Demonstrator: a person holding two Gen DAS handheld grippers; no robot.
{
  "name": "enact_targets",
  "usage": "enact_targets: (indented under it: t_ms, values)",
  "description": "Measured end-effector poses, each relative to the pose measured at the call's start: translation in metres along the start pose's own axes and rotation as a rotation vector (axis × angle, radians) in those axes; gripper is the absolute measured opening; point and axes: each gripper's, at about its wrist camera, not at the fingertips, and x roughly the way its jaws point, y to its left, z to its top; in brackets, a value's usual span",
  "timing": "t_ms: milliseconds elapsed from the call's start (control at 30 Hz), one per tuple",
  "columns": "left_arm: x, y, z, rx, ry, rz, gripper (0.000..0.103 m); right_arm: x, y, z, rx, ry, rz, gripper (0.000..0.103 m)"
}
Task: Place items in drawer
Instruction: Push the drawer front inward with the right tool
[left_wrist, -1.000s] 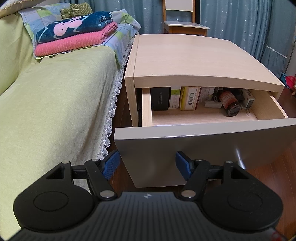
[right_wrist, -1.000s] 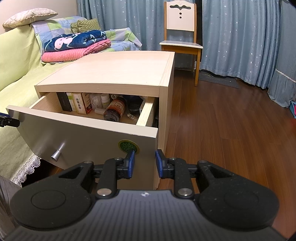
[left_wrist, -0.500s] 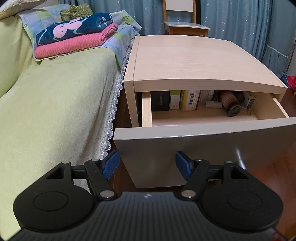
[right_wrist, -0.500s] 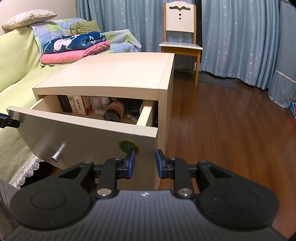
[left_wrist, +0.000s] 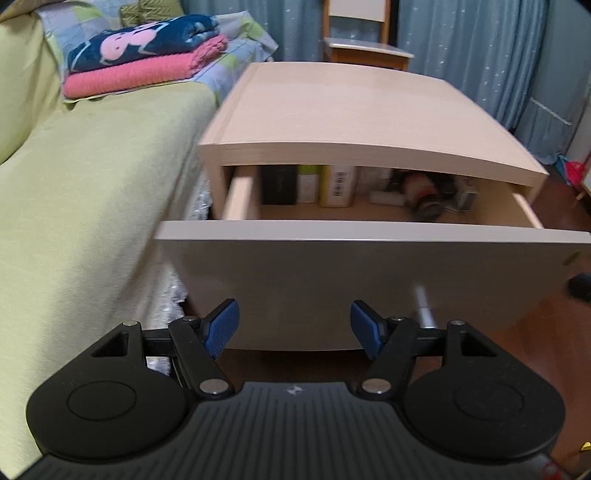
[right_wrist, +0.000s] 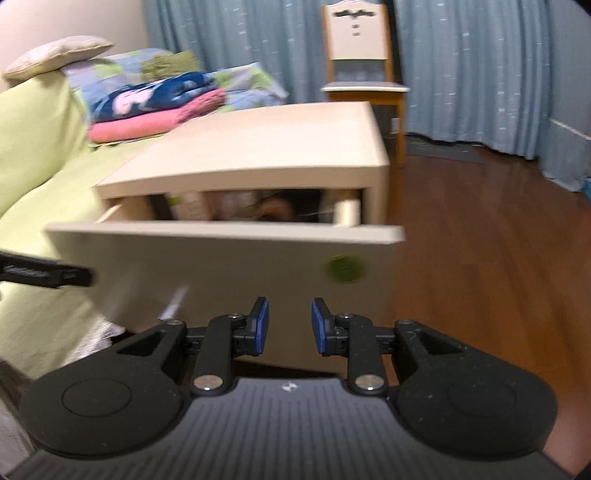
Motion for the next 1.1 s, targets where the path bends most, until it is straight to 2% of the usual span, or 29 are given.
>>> enact_targets:
  t_ms: [200,433,700,1100]
  values:
    - [0.011,-0.03,-0.004,0.043,0.0,-0.02,0.068,0.014,0.037,0.0,-0.006,-0.033,0.058,0.023]
    - [0.024,-0.032,-0.009,0.021,-0.038,0.01,0.068,0.027,0.046,-0.001,0.013,-0.041,0.024,0.023]
    - [0.029,-0.022,-0.011,-0.042,-0.056,0.0,0.068,0.037,0.046,-0.008,0.014,-0.034,-0.033,0.024]
    - [0.037,-0.023,-0.01,-0.039,-0.043,-0.006,0.069,0.048,0.046,-0.016,0.004,-0.02,-0.069,0.026]
